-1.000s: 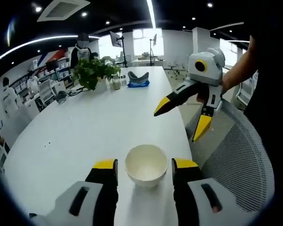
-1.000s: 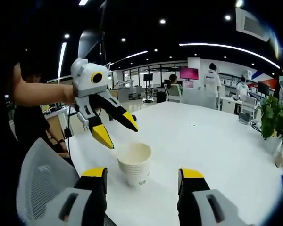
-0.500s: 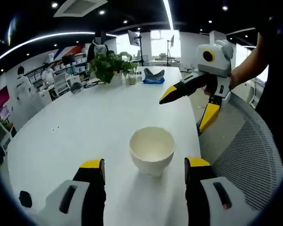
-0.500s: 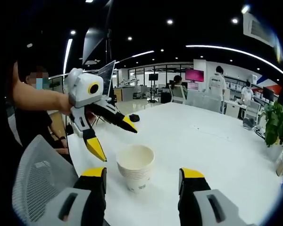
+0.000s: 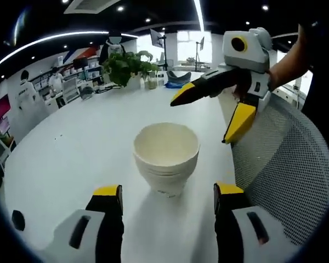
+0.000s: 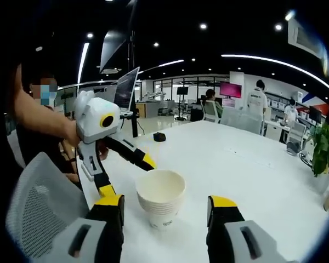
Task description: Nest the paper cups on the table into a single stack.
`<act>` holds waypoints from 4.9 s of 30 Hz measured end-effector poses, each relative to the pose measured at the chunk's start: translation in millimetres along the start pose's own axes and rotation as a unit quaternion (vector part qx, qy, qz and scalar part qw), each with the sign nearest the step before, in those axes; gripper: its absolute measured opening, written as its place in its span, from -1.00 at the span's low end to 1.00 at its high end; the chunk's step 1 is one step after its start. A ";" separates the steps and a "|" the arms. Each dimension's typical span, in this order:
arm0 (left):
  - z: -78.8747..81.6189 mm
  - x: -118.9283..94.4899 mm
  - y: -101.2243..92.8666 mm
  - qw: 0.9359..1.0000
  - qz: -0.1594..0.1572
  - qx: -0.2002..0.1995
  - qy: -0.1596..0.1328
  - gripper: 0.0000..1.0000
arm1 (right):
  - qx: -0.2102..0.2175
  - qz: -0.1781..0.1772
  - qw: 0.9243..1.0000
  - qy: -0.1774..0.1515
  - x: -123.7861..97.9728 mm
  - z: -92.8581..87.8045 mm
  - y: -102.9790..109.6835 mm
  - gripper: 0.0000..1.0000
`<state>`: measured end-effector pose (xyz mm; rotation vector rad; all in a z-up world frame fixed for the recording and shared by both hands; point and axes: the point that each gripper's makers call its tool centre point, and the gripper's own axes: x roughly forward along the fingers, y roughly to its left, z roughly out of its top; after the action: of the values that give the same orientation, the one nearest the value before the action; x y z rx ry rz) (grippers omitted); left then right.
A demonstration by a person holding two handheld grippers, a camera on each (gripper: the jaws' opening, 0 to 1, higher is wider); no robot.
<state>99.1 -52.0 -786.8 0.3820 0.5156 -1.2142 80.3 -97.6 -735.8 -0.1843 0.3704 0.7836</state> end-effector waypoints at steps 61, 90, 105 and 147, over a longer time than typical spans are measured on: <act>23.7 22.0 42.9 0.999 0.008 0.003 -0.040 -0.21 | 0.004 0.058 0.998 0.005 59.8 19.3 -16.8 -0.10; 14.6 45.0 88.7 0.999 0.023 -0.027 -0.027 -0.22 | 0.004 0.056 0.998 0.035 94.7 12.2 -50.3 -0.11; 7.5 47.3 90.9 0.998 0.031 -0.048 -0.019 -0.20 | 0.009 0.042 0.998 0.048 92.8 4.5 -52.9 -0.09; 9.6 -72.8 28.5 0.962 0.170 -0.134 -0.166 0.45 | 0.075 -0.053 0.995 -0.048 -25.4 -13.9 -50.2 0.81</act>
<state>109.0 8.6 -737.5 0.0272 0.3007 -0.8374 96.2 -153.3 -737.4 -0.0244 0.3245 0.6539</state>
